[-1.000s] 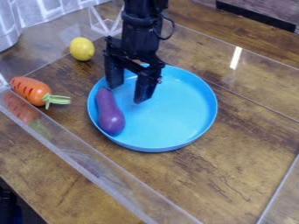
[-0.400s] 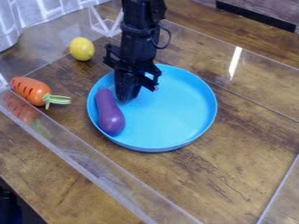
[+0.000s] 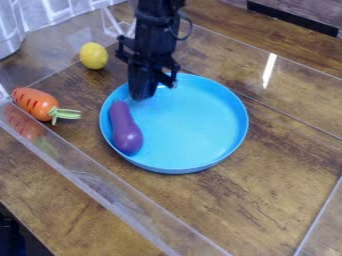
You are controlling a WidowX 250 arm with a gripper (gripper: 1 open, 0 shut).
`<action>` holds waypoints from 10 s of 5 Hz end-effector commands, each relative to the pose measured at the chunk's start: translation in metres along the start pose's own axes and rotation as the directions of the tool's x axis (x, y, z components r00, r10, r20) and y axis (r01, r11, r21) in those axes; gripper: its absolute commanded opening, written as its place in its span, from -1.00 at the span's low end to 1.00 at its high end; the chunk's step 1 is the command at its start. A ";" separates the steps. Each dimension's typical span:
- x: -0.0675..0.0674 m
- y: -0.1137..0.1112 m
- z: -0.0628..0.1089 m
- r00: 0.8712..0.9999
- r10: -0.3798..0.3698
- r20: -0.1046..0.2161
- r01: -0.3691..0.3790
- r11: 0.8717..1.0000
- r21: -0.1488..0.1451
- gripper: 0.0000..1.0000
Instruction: Remove the purple eggplant from inside the blue tray and put it on the table
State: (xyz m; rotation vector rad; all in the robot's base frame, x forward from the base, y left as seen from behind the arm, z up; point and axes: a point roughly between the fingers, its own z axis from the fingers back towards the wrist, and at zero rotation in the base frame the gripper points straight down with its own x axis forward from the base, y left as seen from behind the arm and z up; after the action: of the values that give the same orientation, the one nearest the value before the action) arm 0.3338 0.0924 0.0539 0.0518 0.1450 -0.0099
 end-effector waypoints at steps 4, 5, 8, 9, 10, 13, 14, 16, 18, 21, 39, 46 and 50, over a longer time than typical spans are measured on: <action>-0.006 0.044 0.073 0.991 -0.010 0.130 0.001 0.998 0.070 1.00; -0.017 0.036 0.071 0.989 -0.059 0.139 0.049 0.996 0.072 1.00; -0.039 0.012 0.061 0.964 -0.216 0.157 0.207 0.976 0.071 1.00; -0.041 0.007 0.054 0.956 -0.244 0.160 0.236 0.969 0.070 1.00; -0.041 0.003 0.047 0.953 -0.258 0.161 0.250 0.966 0.066 1.00; -0.035 -0.001 0.024 0.950 -0.275 0.145 0.270 0.961 0.052 1.00; -0.034 -0.001 0.019 0.951 -0.277 0.139 0.272 0.961 0.052 -1.00; -0.035 0.007 0.021 0.952 -0.276 0.129 0.270 0.961 0.062 -1.00; -0.037 0.018 0.025 0.956 -0.271 0.117 0.263 0.962 0.075 -1.00; -0.036 0.032 0.021 0.960 -0.261 0.098 0.253 0.964 0.089 1.00; 0.000 0.035 0.028 0.911 -0.398 0.106 0.377 0.909 0.176 -1.00; 0.016 0.006 0.035 0.842 -0.531 0.092 0.505 0.837 0.210 -1.00; 0.039 -0.005 0.023 0.791 -0.609 0.060 0.584 0.780 0.228 -1.00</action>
State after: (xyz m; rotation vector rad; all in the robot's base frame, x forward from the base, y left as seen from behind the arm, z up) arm 0.3654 0.0918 0.0501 0.1671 0.0786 -0.6435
